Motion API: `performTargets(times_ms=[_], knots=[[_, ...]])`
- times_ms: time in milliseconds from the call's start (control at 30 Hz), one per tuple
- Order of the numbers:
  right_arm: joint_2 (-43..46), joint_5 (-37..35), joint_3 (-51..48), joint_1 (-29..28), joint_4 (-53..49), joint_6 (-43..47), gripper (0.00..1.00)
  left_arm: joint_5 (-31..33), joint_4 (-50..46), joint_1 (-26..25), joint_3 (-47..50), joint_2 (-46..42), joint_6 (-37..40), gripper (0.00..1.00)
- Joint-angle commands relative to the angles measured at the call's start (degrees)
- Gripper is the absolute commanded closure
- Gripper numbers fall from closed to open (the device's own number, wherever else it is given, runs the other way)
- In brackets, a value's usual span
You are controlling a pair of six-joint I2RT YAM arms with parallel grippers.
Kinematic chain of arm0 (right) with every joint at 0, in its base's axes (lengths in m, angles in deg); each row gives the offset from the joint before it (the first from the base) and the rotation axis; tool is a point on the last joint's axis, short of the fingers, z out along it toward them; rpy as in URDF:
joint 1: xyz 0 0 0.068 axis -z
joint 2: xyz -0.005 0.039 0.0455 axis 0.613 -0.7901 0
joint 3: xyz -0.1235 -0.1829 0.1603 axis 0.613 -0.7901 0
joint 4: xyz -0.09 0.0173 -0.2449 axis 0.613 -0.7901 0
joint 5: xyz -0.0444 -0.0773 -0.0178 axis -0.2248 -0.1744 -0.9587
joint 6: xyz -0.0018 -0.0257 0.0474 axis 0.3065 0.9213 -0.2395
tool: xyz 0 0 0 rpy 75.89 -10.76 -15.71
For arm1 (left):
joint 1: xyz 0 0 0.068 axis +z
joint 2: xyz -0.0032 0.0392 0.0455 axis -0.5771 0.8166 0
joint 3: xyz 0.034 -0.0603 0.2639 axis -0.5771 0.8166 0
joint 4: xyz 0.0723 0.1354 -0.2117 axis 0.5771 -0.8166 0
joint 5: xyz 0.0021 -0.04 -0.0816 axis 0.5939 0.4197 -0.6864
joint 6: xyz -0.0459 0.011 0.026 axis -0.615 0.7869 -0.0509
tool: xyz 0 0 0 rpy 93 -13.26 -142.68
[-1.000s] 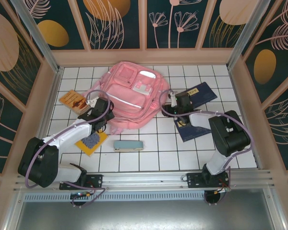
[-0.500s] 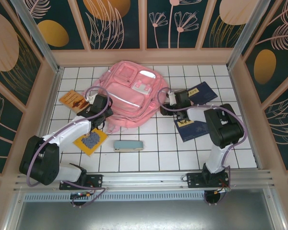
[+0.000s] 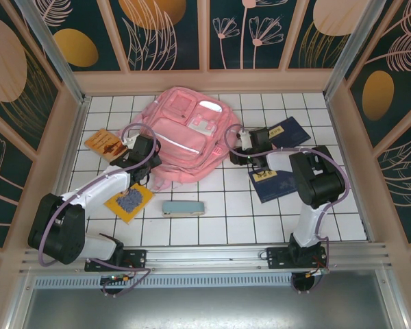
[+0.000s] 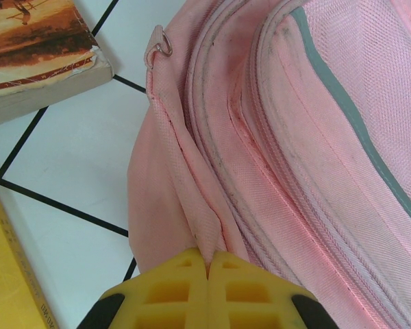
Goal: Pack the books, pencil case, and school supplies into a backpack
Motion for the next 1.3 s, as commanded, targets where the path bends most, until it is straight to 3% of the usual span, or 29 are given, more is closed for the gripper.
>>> performTargets(times_ms=[0,200,300,533,933,1267], knots=[[-1.15,2.51,0.9,-0.93,-0.48,1.37,0.61,0.89,2.21,0.39,-1.31,-0.2,0.45,1.0],[1.13,4.82,-1.22,-1.43,1.77,2.1,0.71,0.55,2.25,0.39,-1.32,-0.2,0.43,1.0],[2.6,4.13,-1.93,-1.65,2.21,2.36,0.59,0.78,2.13,0.39,-1.31,-0.26,0.53,1.0],[4.71,6.76,-2.39,0.7,3.31,2.28,0.48,1.07,1.7,0.95,-1.43,-0.66,1.28,1.0],[-0.56,14.31,1.41,1.56,2.06,4.81,0.38,-0.66,2.23,1.35,-1.14,-0.51,1.2,1.0],[-3.09,12.31,3.11,1.59,2.66,5.16,0.32,-1.12,2.42,1.35,-0.7,-0.95,1.15,1.0]])
